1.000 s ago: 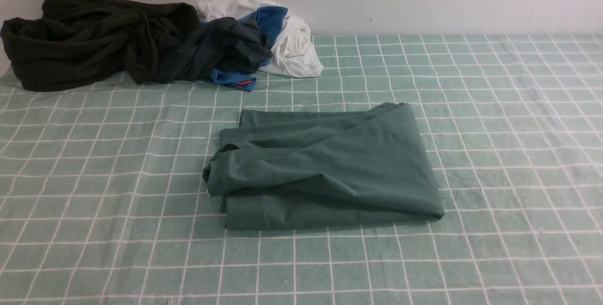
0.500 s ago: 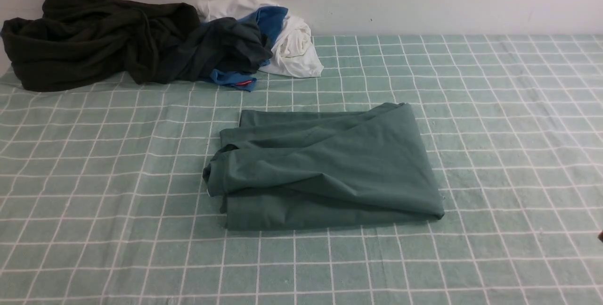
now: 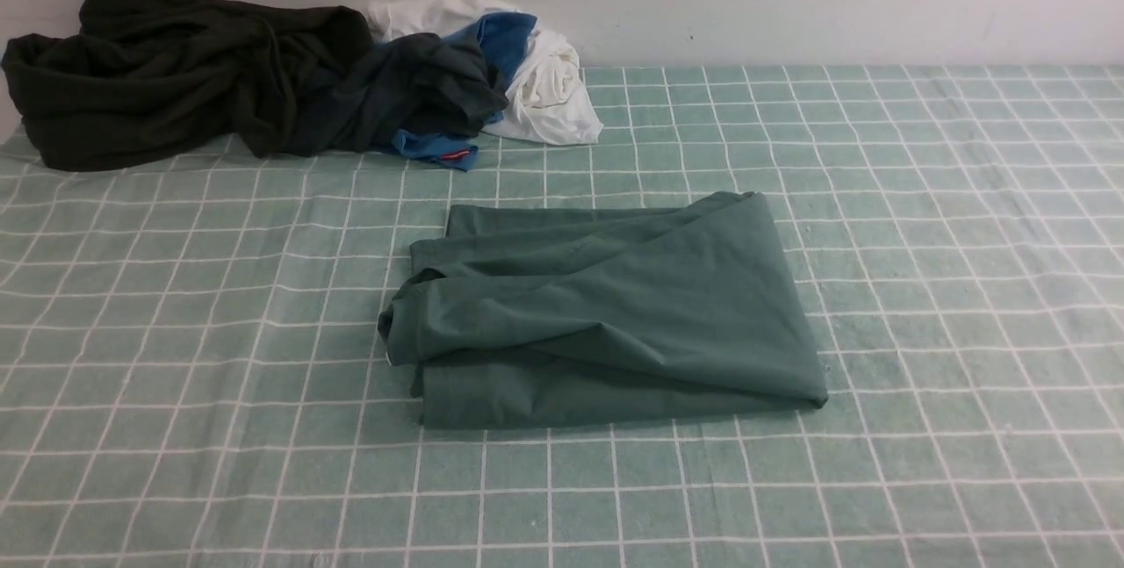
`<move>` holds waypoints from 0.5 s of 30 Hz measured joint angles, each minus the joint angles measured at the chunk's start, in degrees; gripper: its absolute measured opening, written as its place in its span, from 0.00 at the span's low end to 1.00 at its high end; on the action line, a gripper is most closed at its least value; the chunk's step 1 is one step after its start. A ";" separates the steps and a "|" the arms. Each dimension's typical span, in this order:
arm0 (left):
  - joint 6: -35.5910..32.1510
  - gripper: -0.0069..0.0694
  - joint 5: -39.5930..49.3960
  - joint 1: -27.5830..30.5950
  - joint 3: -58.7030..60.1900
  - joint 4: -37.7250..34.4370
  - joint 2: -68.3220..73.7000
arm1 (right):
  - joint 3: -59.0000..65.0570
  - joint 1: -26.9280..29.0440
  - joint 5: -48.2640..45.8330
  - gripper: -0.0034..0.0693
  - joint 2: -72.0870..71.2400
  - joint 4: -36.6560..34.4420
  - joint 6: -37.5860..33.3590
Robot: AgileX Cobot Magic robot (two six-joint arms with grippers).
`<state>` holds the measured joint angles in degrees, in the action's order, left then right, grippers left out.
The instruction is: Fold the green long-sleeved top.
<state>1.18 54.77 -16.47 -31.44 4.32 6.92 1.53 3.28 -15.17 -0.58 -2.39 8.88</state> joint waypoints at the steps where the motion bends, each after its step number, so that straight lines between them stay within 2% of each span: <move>1: 0.00 0.09 0.00 0.00 0.00 0.00 0.00 | 0.00 0.34 -0.99 0.03 0.00 0.33 0.22; 6: 0.00 0.09 0.00 0.00 0.00 -0.04 0.00 | -0.07 0.80 -4.69 0.03 -0.05 1.70 0.42; 15: 0.00 0.09 0.00 0.00 0.00 -0.04 0.00 | -0.14 0.80 -5.08 0.03 -0.05 1.85 -2.63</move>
<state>1.18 54.77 -16.47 -31.44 4.29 6.92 1.39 4.07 -20.24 -0.64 -0.54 6.25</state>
